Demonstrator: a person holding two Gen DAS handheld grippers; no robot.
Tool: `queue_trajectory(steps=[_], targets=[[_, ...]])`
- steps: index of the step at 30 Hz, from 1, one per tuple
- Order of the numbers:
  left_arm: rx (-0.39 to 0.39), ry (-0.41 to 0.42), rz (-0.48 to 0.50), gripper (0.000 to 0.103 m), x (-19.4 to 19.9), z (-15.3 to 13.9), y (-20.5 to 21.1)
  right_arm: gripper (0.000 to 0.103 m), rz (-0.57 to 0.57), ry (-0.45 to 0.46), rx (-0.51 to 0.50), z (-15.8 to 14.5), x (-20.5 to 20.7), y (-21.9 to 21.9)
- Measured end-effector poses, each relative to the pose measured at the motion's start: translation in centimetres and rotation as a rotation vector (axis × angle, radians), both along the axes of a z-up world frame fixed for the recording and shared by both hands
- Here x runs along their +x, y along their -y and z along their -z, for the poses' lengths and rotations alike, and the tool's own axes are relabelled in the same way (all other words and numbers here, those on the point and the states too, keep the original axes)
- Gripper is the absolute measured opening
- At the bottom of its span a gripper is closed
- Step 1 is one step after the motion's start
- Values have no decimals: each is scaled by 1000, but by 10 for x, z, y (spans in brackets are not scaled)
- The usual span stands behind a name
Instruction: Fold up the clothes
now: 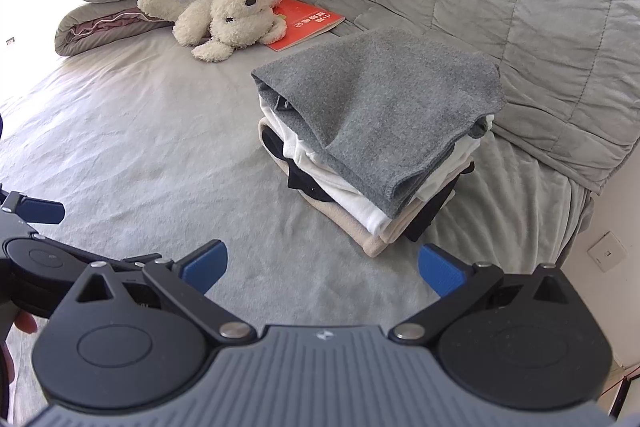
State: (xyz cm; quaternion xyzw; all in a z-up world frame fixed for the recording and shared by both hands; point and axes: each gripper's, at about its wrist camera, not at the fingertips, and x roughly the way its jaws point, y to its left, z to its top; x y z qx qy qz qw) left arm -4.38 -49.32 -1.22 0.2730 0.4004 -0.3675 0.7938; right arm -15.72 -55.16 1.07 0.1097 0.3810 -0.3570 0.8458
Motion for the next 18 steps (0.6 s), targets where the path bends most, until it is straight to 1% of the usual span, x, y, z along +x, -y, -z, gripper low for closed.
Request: queue_trajectory(steps=[13,18], targets=[[2,-6,-6,102,1,3,-4,103,-11,-18,0,2,1,-1],[-8,-20,-41,102,4,1,-17,103,-37,-6,3,0,-1,-2]])
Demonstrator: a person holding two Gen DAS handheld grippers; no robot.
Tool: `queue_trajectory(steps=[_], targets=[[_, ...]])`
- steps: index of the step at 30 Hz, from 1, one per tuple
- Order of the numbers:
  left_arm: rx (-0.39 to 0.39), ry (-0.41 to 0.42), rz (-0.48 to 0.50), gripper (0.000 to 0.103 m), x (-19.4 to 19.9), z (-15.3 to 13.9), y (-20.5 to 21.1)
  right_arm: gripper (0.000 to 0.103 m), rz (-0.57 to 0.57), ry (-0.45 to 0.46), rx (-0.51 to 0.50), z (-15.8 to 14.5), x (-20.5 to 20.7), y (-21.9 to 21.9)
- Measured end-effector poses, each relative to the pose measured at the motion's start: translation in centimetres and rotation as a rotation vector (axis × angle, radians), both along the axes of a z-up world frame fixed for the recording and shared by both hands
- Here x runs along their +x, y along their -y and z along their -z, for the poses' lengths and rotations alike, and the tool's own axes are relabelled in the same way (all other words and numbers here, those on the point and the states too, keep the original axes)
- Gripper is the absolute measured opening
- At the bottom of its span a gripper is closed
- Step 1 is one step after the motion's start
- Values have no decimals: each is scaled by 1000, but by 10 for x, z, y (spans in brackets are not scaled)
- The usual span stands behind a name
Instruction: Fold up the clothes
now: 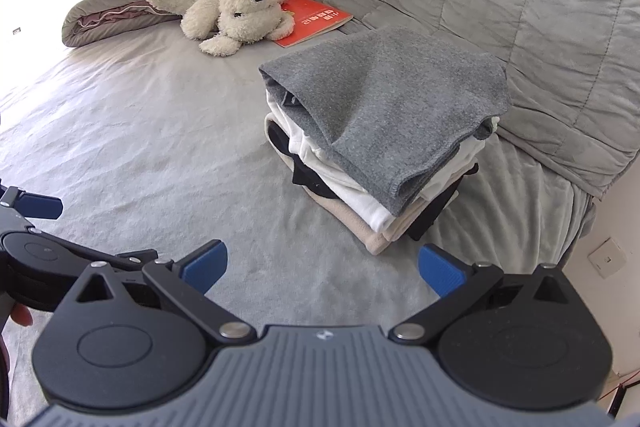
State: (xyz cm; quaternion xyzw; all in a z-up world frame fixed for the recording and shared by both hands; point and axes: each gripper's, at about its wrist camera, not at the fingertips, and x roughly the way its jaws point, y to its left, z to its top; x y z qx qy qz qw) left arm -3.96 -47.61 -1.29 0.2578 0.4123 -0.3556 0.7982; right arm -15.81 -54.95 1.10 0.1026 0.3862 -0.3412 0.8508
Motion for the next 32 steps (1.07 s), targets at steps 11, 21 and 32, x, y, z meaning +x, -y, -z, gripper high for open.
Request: queue_trajectory(steps=[11,21,32], targets=[[-2,-26,-77,102,-2,-6,-50,103,-92,-9,-25,-5,7,-25],[-9,-32,-197,102,-7,-17,-104,103,-153,17,-16,-9,10,-43],[-27,-47,-269,102,-10,-27,-150,103,-213,22,-22,-11,22,-62]])
